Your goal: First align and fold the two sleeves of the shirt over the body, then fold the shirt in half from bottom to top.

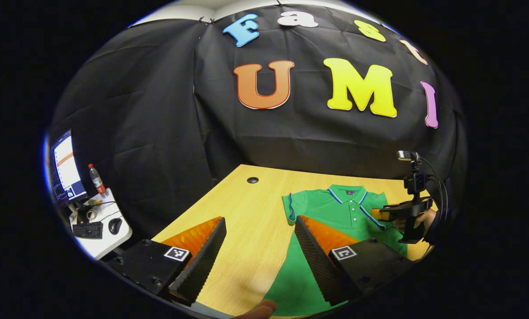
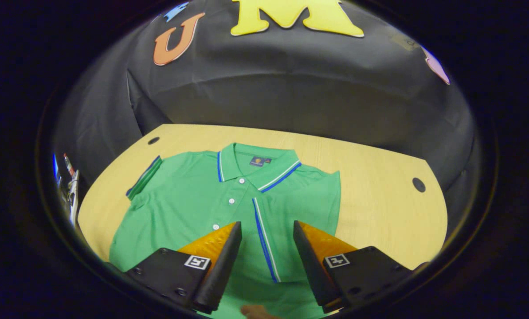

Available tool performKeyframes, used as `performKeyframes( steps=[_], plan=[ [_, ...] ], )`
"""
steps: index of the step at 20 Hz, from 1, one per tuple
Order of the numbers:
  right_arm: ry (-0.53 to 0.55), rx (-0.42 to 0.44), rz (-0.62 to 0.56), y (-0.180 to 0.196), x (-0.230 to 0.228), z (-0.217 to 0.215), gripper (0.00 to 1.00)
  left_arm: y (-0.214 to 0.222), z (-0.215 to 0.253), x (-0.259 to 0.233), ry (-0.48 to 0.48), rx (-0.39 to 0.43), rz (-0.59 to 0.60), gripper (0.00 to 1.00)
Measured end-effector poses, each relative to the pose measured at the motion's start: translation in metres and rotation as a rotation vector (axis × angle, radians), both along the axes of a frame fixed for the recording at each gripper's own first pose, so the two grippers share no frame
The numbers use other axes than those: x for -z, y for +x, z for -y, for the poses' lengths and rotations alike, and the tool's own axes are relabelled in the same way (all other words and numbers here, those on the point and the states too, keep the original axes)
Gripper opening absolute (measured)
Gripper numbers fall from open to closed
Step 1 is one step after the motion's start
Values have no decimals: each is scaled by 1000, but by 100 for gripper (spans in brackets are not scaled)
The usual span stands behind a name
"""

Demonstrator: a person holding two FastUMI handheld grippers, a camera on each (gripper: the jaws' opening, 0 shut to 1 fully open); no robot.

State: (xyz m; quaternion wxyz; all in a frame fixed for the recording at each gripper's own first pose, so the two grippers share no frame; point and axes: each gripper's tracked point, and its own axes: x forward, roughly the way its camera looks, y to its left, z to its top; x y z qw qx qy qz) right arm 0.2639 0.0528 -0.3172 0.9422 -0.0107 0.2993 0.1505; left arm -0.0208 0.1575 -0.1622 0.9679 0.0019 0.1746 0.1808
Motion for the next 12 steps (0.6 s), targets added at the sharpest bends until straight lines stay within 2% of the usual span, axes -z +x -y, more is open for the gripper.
performKeyframes(
  steps=[1,2,3,5,6,7,11,12],
  plan=[
    [4,7,14,-7,-11,2,84,11,-3,0,-7,12,4,100],
    [14,13,26,-16,-22,3,84,24,-9,0,-12,27,15,100],
    [8,25,44,-24,-35,7,92,35,-11,1,-16,41,20,100],
    [2,40,87,-45,-61,15,96,65,-15,10,-56,69,11,100],
    [-1,46,104,-55,-73,18,94,76,-14,13,-84,85,10,100],
    [-13,59,123,-65,-83,21,96,87,-13,18,-107,104,6,100],
    [25,135,180,-107,-135,27,94,142,-17,44,-126,149,-16,100],
    [30,154,192,-115,-144,29,99,153,-18,50,-127,153,-22,100]
  ],
)
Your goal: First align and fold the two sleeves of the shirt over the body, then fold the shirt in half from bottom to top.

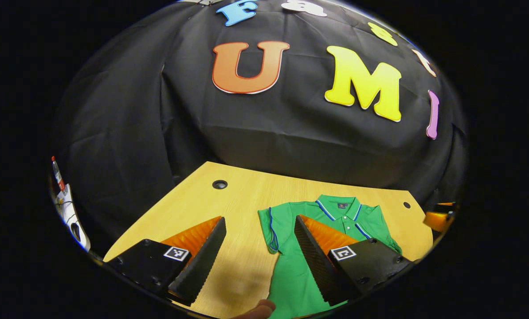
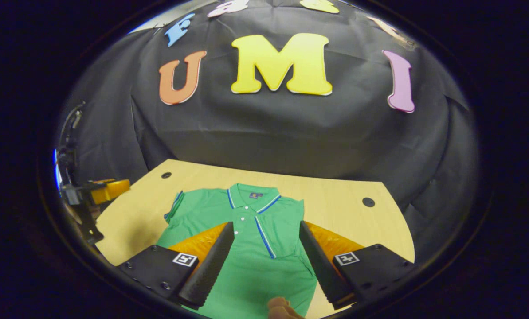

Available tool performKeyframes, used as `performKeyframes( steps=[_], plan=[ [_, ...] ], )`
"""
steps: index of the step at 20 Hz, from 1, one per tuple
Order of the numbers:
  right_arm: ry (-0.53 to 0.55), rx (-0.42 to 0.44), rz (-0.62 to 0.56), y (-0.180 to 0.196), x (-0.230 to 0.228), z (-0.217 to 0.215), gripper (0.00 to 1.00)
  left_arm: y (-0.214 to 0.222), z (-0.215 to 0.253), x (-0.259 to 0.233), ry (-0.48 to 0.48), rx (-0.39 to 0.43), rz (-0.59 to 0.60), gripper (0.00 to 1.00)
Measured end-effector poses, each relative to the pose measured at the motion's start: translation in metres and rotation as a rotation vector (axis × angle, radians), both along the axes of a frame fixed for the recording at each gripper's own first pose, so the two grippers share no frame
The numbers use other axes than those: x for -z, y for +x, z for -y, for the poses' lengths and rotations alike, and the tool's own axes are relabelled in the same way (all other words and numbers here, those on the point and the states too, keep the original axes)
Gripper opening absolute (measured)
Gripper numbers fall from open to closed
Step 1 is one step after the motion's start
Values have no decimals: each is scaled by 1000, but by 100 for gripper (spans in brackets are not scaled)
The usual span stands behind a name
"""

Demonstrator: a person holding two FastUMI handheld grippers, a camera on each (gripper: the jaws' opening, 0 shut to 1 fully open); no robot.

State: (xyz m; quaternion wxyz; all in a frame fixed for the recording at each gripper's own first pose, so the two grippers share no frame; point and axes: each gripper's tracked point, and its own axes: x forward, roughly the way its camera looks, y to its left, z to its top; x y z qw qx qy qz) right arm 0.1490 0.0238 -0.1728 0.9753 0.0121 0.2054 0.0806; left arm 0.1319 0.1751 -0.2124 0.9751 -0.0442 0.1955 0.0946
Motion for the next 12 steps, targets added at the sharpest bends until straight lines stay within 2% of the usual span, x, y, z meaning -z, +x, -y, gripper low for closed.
performKeyframes(
  steps=[2,4,6,7,12],
  plan=[
    [1,33,20,-14,-14,2,94,20,0,19,0,8,-23,100],
    [-2,47,24,-29,-23,0,96,41,6,39,-9,35,-48,100],
    [1,54,22,-45,-30,-1,96,62,5,59,24,45,-75,100],
    [-2,59,19,-52,-31,0,94,72,4,66,34,50,-82,100],
    [-75,80,-14,-83,-21,11,94,109,-1,96,10,29,-125,99]
  ],
)
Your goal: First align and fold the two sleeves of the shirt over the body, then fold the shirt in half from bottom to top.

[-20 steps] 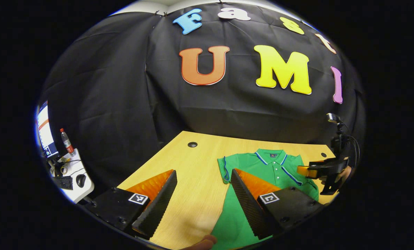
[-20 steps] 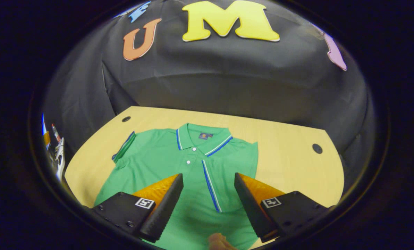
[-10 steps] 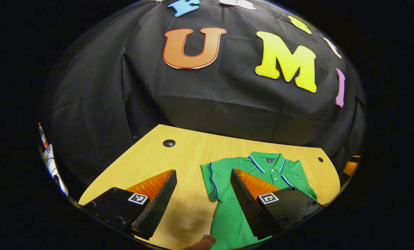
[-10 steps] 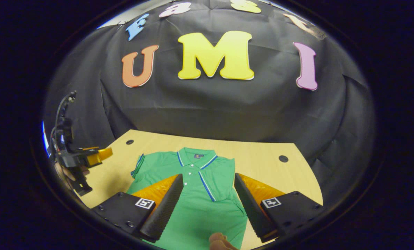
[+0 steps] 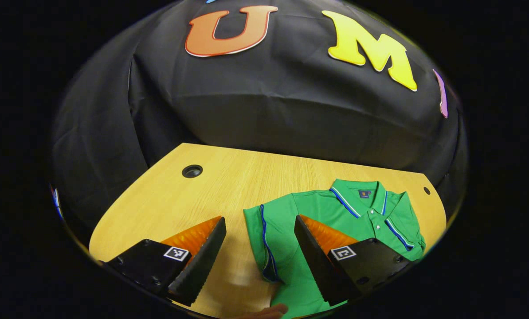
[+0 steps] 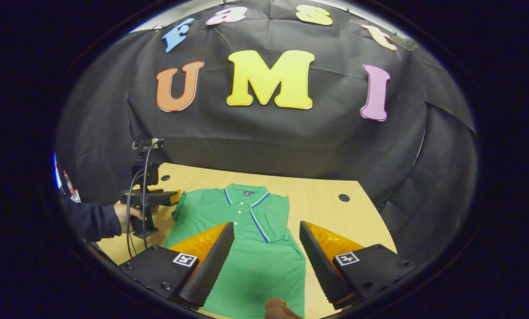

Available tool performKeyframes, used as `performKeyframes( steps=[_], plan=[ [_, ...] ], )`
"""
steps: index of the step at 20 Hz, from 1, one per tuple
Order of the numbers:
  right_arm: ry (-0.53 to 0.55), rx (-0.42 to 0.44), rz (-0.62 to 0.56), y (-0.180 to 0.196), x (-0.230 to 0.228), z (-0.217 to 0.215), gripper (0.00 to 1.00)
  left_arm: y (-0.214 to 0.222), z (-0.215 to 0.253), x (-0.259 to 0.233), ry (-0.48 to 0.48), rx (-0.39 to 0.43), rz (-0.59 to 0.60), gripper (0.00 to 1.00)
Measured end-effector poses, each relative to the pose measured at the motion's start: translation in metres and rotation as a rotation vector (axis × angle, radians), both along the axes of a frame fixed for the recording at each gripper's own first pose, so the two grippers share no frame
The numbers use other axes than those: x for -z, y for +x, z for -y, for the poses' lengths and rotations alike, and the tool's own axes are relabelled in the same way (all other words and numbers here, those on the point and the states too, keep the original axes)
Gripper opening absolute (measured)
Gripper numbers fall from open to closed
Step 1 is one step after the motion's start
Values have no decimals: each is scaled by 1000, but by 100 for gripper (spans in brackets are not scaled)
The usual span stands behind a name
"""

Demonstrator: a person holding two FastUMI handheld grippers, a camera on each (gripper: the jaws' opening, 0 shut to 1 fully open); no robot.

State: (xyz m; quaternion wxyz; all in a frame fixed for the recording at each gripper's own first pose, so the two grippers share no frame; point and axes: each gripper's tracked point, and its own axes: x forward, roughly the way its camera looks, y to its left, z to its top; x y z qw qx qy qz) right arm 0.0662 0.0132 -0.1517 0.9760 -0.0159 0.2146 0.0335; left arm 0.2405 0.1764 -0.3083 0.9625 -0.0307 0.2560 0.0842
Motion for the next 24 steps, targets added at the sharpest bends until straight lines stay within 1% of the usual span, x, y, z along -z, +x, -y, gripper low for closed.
performKeyframes(
  steps=[2,3,4,5,6,7,8,10,11,12,13,14,17,18,19,20,21,22,23,24],
  plan=[
    [-13,9,-23,-10,5,0,94,6,-3,10,16,-18,-30,99],
    [-14,10,-33,-13,8,-2,94,8,-1,14,14,-14,-44,99],
    [-17,8,-37,-14,9,-3,96,11,2,15,2,-2,-45,98],
    [-23,7,-40,-16,10,-5,94,12,9,16,-20,6,-51,93],
    [-28,4,-41,-17,11,-7,96,13,12,19,-33,8,-61,89],
    [-31,1,-41,-17,11,-10,96,14,13,24,-29,0,-78,92],
    [-34,-3,-45,-18,12,-13,96,13,14,26,-32,-3,-90,82],
    [-36,-17,-48,-18,12,-21,97,13,19,31,-60,-2,-115,77],
    [-41,-23,-49,-19,14,-23,99,12,21,34,-80,-8,-130,80],
    [-43,-30,-52,-20,14,-26,99,11,19,38,-83,-21,-144,77],
    [-46,-32,-51,-20,15,-27,99,9,16,41,-79,-32,-159,74],
    [-51,-34,-52,-20,16,-28,96,8,14,44,-75,-42,-173,66],
    [-51,-43,-59,-19,20,-32,96,2,17,54,-96,-30,-220,60],
    [-43,-45,-64,-19,22,-33,96,0,16,58,-91,-25,-241,59],
    [-34,-45,-71,-18,24,-35,96,-2,18,60,-93,-20,-252,63],
    [-31,-41,-78,-18,27,-34,96,-1,17,60,-93,-21,-258,53],
    [-29,-43,-84,-17,29,-35,96,-1,14,60,-83,-26,-256,48],
    [-30,-45,-90,-17,31,-34,96,-1,14,60,-79,-26,-260,46],
    [-32,-48,-92,-16,33,-33,96,-1,13,62,-66,-27,-269,38],
    [-33,-50,-96,-15,34,-33,94,-2,12,62,-56,-25,-276,43]
  ],
)
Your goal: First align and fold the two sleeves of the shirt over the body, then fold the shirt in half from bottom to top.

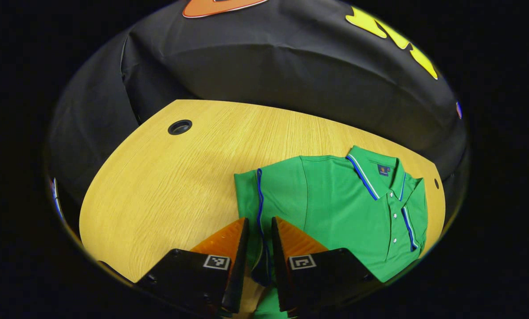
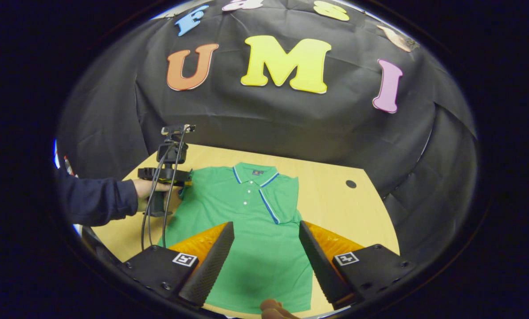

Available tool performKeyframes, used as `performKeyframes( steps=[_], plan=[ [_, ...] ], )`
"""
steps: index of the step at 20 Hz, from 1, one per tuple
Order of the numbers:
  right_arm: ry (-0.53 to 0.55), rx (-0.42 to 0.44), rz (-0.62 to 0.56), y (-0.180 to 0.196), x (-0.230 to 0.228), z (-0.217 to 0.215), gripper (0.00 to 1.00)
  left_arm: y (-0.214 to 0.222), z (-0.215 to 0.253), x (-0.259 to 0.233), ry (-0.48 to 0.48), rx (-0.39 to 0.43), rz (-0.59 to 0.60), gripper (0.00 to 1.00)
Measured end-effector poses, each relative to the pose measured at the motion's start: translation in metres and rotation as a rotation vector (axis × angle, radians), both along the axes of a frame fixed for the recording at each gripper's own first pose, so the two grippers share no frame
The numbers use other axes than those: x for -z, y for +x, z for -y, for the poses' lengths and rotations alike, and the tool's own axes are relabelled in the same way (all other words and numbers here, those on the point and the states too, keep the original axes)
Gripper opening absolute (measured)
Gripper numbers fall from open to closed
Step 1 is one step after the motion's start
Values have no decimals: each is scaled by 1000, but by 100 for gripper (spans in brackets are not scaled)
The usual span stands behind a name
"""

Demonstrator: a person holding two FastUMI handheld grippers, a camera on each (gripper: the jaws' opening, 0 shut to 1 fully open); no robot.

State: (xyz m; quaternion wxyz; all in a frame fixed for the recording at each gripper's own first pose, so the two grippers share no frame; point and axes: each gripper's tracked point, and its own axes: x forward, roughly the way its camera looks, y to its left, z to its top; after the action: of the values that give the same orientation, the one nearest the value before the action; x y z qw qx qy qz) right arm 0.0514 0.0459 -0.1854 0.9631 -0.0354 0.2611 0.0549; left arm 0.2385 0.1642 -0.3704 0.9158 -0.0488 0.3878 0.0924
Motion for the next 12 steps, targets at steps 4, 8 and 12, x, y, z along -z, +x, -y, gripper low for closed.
performKeyframes(
  steps=[4,8,12],
  plan=[
    [8,3,-22,1,8,6,98,0,-1,-1,41,28,-26,24],
    [17,5,-35,2,15,14,96,3,2,1,57,56,-40,11],
    [30,2,-49,0,19,21,94,2,1,-1,67,56,-42,4]
  ],
)
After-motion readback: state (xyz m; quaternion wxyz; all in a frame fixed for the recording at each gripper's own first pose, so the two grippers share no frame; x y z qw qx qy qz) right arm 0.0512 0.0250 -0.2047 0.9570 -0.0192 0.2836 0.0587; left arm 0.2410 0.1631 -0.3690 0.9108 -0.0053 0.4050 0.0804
